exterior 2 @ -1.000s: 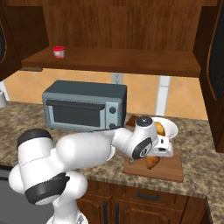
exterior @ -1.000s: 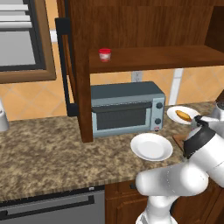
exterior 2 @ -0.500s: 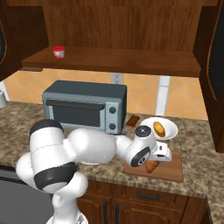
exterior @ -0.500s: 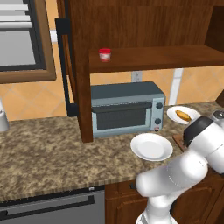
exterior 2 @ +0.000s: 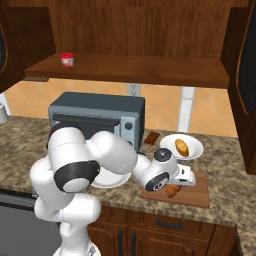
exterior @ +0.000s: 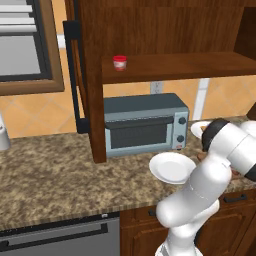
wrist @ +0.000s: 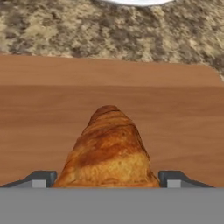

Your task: From the different types of pastries on the counter, select a croissant and place it on the cutting board. Then retrieve a jar of jam from the cabinet and place it alongside the croissant on the cutting board.

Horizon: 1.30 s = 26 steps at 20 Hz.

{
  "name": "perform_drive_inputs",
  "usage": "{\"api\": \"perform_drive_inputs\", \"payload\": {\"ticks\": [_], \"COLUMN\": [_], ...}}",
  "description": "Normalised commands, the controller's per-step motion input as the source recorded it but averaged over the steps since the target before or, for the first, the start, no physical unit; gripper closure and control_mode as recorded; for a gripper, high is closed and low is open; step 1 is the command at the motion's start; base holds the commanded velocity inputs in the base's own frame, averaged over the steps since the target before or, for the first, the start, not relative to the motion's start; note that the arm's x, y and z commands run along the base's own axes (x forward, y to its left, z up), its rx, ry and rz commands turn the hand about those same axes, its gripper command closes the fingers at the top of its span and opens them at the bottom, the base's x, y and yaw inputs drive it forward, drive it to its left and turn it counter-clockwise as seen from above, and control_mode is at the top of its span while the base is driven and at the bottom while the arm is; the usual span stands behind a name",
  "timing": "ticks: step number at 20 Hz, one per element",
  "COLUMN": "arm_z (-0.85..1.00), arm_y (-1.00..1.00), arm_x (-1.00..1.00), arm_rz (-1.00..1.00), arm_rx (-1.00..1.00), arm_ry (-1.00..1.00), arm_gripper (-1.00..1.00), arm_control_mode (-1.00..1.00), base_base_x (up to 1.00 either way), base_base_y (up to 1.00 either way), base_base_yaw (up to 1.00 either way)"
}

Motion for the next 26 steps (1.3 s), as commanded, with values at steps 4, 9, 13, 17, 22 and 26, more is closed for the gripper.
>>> {"api": "perform_drive_inputs", "payload": {"ticks": [4,9,13,17,22,26], "arm_z": [-0.23,-0.13,0.03,0.36,0.68,0.77], "arm_y": [-0.14,-0.02,0.00,0.00,0.23,0.68], "arm_x": [0.19,0.01,-0.04,-0.02,-0.01,0.00], "arm_rz": [0.00,0.00,0.00,0.01,0.05,0.04], "arm_rx": [0.00,0.00,0.00,-0.01,-0.12,-0.25], "arm_ry": [-0.04,-0.08,-0.14,-0.03,0.00,0.00], "arm_gripper": [-1.00,-1.00,-1.00,-1.00,-1.00,-1.00], "arm_control_mode": [-1.00,-1.00,-1.00,-1.00,-1.00,-1.00], "base_base_x": [0.00,0.00,0.00,0.00,0.00,0.00], "base_base_y": [0.00,0.00,0.00,0.00,0.00,0.00], "base_base_yaw": [0.00,0.00,0.00,0.00,0.00,0.00]}}
